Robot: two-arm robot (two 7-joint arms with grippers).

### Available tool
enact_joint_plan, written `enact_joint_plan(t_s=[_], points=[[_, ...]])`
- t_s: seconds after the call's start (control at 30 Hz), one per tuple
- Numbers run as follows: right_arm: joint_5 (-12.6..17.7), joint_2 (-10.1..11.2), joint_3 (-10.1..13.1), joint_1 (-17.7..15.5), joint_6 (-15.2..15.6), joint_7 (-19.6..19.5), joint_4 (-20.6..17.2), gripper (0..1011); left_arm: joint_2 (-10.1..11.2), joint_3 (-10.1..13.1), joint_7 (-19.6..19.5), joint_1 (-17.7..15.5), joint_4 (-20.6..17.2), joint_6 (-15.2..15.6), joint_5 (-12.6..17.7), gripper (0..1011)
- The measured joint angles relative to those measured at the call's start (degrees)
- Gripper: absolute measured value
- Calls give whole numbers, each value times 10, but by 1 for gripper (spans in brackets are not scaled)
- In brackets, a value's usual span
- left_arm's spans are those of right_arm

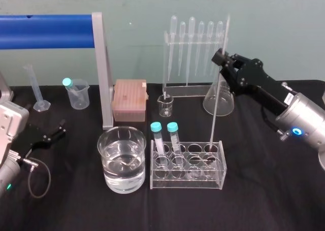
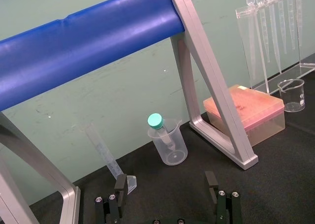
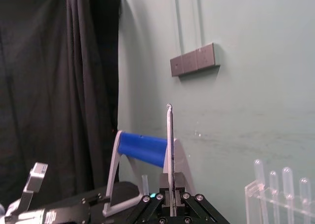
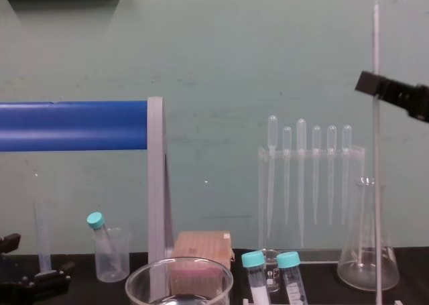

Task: Hold the thermometer with one hand and immerse one end into the beaker, then reinsert it into the test tube rack.

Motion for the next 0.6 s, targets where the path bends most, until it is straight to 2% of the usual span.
enact_joint_plan(t_s=[0.3, 0.6], points=[[-22, 10, -18, 15, 19, 2, 8, 56, 0, 0, 0, 0, 0, 0, 0, 1008], [-24, 5, -25, 22, 9, 17, 27, 56, 0, 0, 0, 0, 0, 0, 0, 1008]])
